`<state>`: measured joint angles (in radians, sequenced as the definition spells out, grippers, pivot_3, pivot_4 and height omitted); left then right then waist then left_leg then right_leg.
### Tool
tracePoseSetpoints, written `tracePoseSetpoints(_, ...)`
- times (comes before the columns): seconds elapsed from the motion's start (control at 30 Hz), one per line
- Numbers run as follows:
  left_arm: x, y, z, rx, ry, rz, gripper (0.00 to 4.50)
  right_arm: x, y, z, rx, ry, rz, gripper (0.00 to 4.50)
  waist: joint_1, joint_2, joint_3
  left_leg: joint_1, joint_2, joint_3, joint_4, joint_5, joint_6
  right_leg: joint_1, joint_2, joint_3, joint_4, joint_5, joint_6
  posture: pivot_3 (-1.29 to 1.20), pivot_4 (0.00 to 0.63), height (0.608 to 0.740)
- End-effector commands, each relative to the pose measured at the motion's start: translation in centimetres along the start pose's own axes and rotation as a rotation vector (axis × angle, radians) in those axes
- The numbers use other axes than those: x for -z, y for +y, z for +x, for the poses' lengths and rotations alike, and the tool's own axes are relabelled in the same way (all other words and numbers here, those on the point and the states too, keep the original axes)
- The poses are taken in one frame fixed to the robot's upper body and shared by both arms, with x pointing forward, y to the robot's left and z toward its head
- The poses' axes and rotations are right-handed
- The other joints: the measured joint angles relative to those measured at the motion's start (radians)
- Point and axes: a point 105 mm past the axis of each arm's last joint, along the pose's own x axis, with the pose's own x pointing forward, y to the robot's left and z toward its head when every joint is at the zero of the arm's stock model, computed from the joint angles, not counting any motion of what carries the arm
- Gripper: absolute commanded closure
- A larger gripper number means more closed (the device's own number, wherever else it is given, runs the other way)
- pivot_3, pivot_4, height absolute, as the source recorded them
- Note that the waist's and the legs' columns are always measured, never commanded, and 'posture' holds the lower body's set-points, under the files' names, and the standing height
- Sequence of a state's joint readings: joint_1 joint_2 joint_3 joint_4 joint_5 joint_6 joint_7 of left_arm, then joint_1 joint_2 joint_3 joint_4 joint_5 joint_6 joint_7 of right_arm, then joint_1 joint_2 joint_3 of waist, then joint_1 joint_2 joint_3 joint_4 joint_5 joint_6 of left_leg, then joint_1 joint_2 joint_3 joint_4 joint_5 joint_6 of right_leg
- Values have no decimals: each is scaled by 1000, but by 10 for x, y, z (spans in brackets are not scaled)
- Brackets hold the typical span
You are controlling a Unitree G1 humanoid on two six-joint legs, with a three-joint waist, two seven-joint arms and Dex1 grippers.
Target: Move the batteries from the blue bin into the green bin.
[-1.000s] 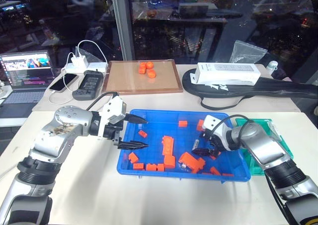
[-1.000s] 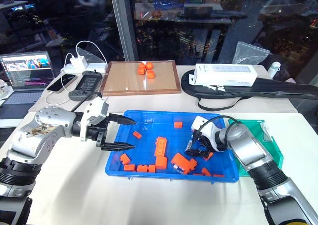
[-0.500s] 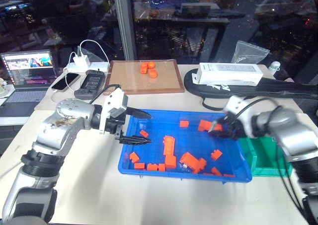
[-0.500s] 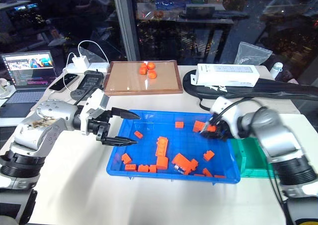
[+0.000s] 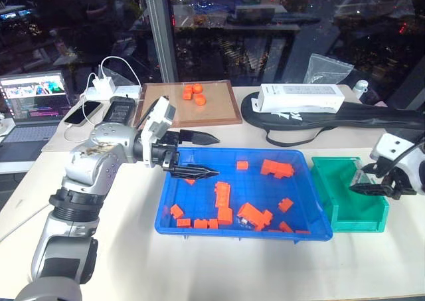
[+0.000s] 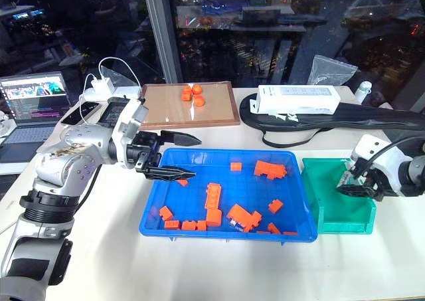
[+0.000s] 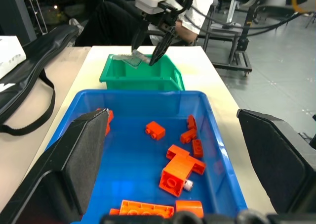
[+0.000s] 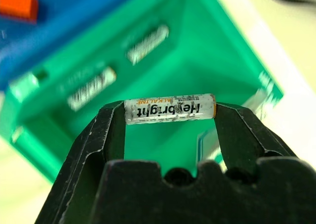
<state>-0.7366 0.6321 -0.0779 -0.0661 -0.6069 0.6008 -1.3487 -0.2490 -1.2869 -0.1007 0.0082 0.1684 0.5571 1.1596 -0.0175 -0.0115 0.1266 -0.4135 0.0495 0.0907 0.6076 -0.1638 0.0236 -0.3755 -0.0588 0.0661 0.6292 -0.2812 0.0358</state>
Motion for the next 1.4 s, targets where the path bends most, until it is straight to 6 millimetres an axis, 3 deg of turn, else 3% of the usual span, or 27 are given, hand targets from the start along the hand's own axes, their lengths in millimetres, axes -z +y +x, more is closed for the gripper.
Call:
tracePoseSetpoints(0.03,-19,-15,-4,57,-75,28,0,12,-1,7,-6,89,-139,1954,0,0,0,0,0,0,0,0,0,0,0,0,0,0,0,0,150,740)
tracePoseSetpoints(0.1,-20,-18,-4,68,-63,33,0,14,-1,15,-31,98,-169,951,1,0,0,0,0,0,0,0,0,0,0,0,-1,0,0,0,150,740)
tracePoseSetpoints(0.2,-15,-16,-6,45,-26,34,0,1,-8,15,-28,62,-184,75,2,1,0,0,0,1,0,0,0,0,0,0,-1,0,0,0,150,740)
tracePoseSetpoints(0.23,-13,-15,-7,38,-19,30,0,-5,-10,12,-25,40,-181,27,2,1,1,0,0,1,0,0,0,0,-1,0,-1,0,0,0,150,740)
tracePoseSetpoints(0.5,-13,-6,-10,-43,-24,44,0,-77,-5,-26,-82,-194,-138,27,5,4,0,-1,0,0,0,0,0,-1,0,0,-1,0,-1,0,150,740)
tracePoseSetpoints(0.6,-17,0,-10,-71,-37,57,0,-102,14,-28,-143,-257,-194,27,7,3,0,-1,0,0,0,0,0,0,-1,0,-1,0,-1,0,150,740)
tracePoseSetpoints(0.7,-13,-1,-9,-56,-10,62,0,-126,58,-4,-274,-322,-210,27,5,1,0,-1,0,-1,0,0,0,0,0,-1,-1,0,-1,0,150,740)
tracePoseSetpoints(0.8,-9,-1,-9,-57,9,65,0,-128,100,23,-359,-304,-212,27,3,0,-1,-1,1,-1,-1,0,0,-1,0,-1,0,0,-2,0,150,740)
tracePoseSetpoints(0.97,-5,-1,-9,-62,24,65,0,-133,136,50,-393,-309,-129,27,12,1,-1,-8,0,-1,1,0,0,-7,-1,-1,1,1,-1,0,150,740)
tracePoseSetpoints(1.37,-7,-9,-8,-22,37,60,0,-131,176,83,-421,-247,-26,27,12,0,-1,-9,0,-2,2,0,0,-9,0,-1,2,1,-1,0,150,740)
tracePoseSetpoints(1.4,-5,-9,-9,-25,52,58,0,-130,176,86,-409,-242,-13,267,12,0,-1,-9,0,-2,2,0,0,-9,0,-1,2,1,-1,0,150,740)
